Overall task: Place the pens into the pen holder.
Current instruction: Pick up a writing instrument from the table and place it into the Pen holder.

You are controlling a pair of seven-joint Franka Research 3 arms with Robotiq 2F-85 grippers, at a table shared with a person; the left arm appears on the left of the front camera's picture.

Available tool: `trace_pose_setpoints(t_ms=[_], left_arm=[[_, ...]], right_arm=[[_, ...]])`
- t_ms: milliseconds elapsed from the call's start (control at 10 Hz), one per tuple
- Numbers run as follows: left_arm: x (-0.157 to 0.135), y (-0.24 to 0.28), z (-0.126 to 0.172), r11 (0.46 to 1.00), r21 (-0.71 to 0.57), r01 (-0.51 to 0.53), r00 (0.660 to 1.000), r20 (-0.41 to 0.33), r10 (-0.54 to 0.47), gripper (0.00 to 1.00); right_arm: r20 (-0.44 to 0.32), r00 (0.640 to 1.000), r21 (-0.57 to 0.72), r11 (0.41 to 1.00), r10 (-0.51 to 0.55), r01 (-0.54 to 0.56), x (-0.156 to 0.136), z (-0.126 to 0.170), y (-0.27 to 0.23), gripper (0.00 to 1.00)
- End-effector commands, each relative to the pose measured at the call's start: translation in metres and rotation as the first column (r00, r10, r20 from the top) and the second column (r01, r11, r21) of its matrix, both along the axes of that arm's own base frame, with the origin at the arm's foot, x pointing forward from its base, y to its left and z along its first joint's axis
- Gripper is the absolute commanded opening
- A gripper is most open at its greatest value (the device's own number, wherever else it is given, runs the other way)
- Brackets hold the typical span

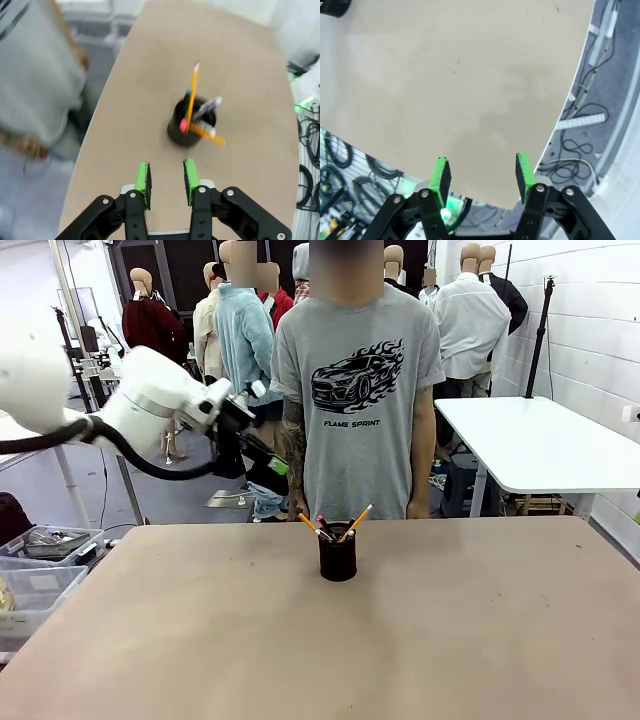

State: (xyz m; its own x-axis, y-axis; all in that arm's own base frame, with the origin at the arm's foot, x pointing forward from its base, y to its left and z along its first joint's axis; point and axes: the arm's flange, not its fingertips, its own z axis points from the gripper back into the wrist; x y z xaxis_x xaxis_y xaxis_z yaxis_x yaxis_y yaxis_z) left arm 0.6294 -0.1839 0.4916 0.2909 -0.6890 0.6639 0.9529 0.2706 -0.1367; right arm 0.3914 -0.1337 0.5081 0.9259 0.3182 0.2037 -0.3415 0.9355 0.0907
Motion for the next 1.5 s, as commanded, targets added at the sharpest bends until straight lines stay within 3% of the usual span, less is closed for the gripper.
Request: trace_pose_setpoints(t_ms=[0, 100, 400, 600, 800, 900, 1000, 1100, 1300, 1400], left_arm=[[-0.041, 0.032, 0.002, 0.936, 0.280, -0.212, 0.947, -0.178, 0.268, 0.38], [-0.057, 0.056, 0.006, 0.893, 0.338, -0.299, 0.912, -0.176, 0.371, 0.38], [-0.113, 0.139, 0.004, 0.691, 0.530, -0.492, 0.711, -0.213, 0.670, 0.38], [-0.155, 0.189, -0.006, 0.513, 0.584, -0.629, 0.513, -0.183, 0.838, 0.42], [-0.197, 0.235, -0.025, 0.346, 0.615, -0.708, 0.332, -0.142, 0.932, 0.82], [-0.210, 0.255, -0.032, 0.301, 0.596, -0.744, 0.290, -0.117, 0.950, 1.00], [-0.218, 0.274, -0.038, 0.251, 0.591, -0.767, 0.250, -0.085, 0.964, 1.00], [-0.225, 0.289, -0.042, 0.202, 0.609, -0.767, 0.240, -0.020, 0.971, 1.00], [-0.229, 0.294, -0.040, 0.178, 0.574, -0.800, 0.320, 0.156, 0.934, 1.00], [-0.229, 0.290, -0.043, 0.179, 0.517, -0.837, 0.318, 0.193, 0.928, 1.00]], right_arm=[[0.006, 1.000, -0.015, 1.000, -0.001, 0.001, 0.000, -0.003, 0.001, 0.66], [0.006, 1.000, -0.015, 1.000, -0.001, 0.001, 0.000, -0.003, 0.001, 0.66], [0.006, 1.000, -0.015, 1.000, -0.001, 0.001, 0.000, -0.003, 0.001, 0.66], [0.006, 1.000, -0.015, 1.000, -0.001, 0.001, 0.000, -0.003, 0.001, 0.66], [0.006, 1.000, -0.015, 1.000, -0.001, 0.001, 0.000, -0.003, 0.001, 0.66], [0.006, 1.000, -0.015, 1.000, -0.001, 0.001, 0.000, -0.003, 0.001, 0.66], [0.006, 1.000, -0.015, 1.000, -0.001, 0.001, 0.000, -0.003, 0.001, 0.66], [0.006, 1.000, -0.015, 1.000, -0.001, 0.001, 0.000, -0.003, 0.001, 0.66], [0.006, 1.000, -0.015, 1.000, -0.001, 0.001, 0.000, -0.003, 0.001, 0.66], [0.006, 1.000, -0.015, 1.000, -0.001, 0.001, 0.000, -0.003, 0.001, 0.66]])
